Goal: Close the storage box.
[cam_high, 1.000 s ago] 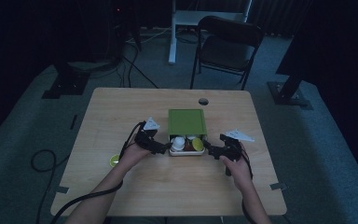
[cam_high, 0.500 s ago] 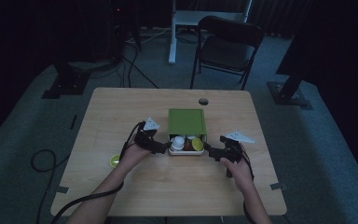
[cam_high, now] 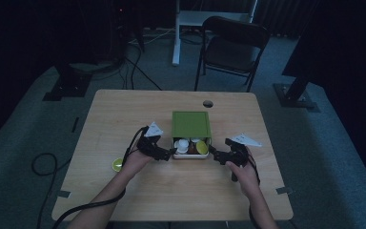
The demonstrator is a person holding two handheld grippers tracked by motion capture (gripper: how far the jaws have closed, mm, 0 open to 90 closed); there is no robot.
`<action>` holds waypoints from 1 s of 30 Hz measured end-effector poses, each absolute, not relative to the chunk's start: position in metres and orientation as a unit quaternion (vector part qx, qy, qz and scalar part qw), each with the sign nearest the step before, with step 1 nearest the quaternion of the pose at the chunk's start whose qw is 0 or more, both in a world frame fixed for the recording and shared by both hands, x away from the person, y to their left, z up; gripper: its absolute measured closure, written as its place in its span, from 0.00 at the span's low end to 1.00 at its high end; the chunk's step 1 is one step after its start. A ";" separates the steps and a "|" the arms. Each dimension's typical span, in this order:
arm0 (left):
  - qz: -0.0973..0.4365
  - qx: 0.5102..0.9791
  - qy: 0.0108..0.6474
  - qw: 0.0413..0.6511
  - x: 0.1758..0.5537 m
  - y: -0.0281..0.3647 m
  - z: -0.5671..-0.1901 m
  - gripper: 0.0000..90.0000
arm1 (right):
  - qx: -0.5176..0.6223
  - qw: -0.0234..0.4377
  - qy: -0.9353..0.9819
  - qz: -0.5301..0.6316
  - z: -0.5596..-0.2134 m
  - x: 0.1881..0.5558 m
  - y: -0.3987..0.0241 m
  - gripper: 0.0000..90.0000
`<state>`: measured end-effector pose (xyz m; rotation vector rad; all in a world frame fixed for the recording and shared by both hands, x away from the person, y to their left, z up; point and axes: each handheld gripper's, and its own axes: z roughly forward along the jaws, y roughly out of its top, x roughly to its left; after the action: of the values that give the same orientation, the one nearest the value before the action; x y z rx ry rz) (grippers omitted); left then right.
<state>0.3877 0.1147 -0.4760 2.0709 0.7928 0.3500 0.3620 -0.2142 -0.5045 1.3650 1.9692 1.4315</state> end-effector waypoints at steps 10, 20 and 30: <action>0.140 0.821 0.326 0.447 0.382 0.122 -0.475 0.01 | 0.482 0.177 0.696 0.503 -0.503 0.357 -0.219 0.11; 0.139 0.825 0.328 0.439 0.371 0.129 -0.475 0.01 | 0.482 0.184 0.696 0.499 -0.503 0.351 -0.227 0.11; 0.145 0.821 0.337 0.436 0.358 0.143 -0.474 0.01 | 0.490 0.192 0.692 0.494 -0.504 0.342 -0.243 0.11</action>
<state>0.3580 0.1434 -0.4738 2.0438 0.8393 0.3605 0.3417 -0.2429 -0.5036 1.3752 1.9413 1.3877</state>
